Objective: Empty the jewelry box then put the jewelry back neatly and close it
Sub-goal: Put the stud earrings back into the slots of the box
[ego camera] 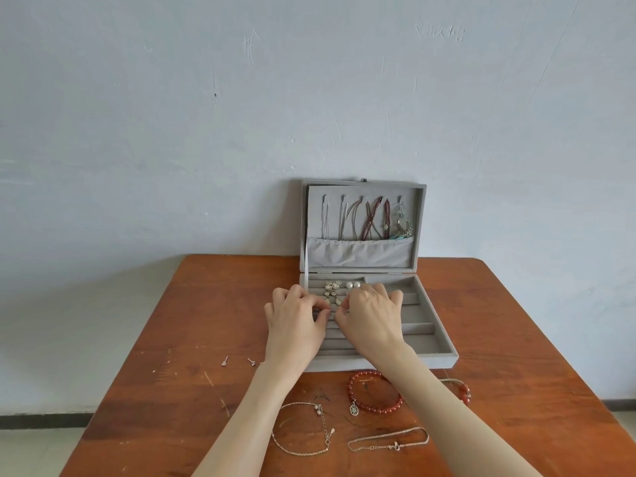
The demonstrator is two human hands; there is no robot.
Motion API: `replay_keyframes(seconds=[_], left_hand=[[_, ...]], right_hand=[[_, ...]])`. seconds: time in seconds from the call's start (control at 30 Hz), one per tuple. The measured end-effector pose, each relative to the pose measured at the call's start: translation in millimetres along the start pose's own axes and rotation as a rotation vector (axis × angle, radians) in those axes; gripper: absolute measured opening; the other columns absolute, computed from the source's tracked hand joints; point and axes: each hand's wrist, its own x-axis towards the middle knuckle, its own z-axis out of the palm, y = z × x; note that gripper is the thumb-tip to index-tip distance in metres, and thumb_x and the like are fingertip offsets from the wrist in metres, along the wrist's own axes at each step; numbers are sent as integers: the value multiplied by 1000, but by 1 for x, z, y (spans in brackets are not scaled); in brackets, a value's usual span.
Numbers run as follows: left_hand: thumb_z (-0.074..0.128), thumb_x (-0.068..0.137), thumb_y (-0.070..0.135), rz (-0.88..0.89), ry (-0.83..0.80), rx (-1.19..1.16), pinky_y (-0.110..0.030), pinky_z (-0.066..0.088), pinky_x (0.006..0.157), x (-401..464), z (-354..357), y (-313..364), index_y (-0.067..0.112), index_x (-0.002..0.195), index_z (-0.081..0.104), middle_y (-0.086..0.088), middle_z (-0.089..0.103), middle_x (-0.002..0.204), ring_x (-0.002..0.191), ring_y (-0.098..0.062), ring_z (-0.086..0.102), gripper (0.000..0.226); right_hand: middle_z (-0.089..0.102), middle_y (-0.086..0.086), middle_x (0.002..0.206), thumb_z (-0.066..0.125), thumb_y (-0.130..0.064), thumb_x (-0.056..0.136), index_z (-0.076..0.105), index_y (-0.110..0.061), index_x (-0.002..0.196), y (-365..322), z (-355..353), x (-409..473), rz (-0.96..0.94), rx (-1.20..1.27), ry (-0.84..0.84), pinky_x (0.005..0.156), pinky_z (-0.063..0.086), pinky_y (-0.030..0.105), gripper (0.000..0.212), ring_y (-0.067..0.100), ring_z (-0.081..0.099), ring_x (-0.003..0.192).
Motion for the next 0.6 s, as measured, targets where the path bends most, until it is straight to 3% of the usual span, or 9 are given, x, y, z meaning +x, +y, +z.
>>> replay_keyframes(seconds=[0.13,0.27,0.37,0.43,0.5,0.6], left_hand=[[52,91,35,6,2,-6,-24,18,79,0,0,-1,28,106,65,9,52,104,108,-13,34,21],[52,91,36,23,6,4,-24,20,79,0,1,-3,28,106,65,9,52,103,108,-14,35,22],[52,91,35,48,15,17,-24,21,81,0,2,-4,27,107,65,8,53,102,108,-15,35,22],[52,91,34,62,24,20,-25,23,82,0,2,-4,27,107,65,8,54,102,108,-16,36,22],[52,91,34,72,35,20,-25,23,82,-1,2,-5,27,107,66,8,54,100,107,-16,36,23],[53,91,33,104,57,39,-26,24,81,-2,2,-6,27,106,68,8,56,99,105,-17,37,22]], right_hand=[[63,0,107,46,-33,92,68,-17,95,0,-1,2,1,62,-52,88,27,36,27,21,47,111],[65,0,89,46,-24,90,67,-15,84,5,-3,-1,30,186,-23,78,24,34,24,22,51,101],[64,-2,92,49,-15,86,68,-21,95,11,1,-9,-96,199,88,78,30,36,22,22,55,95],[62,-3,76,54,-11,73,72,-28,90,17,7,-13,-200,143,212,66,36,35,30,22,60,74],[56,-5,67,47,-13,68,73,-33,87,21,10,-17,-270,70,278,58,34,31,37,19,56,63],[54,-5,67,34,-20,69,73,-35,85,22,10,-21,-319,4,297,56,34,31,45,19,54,62]])
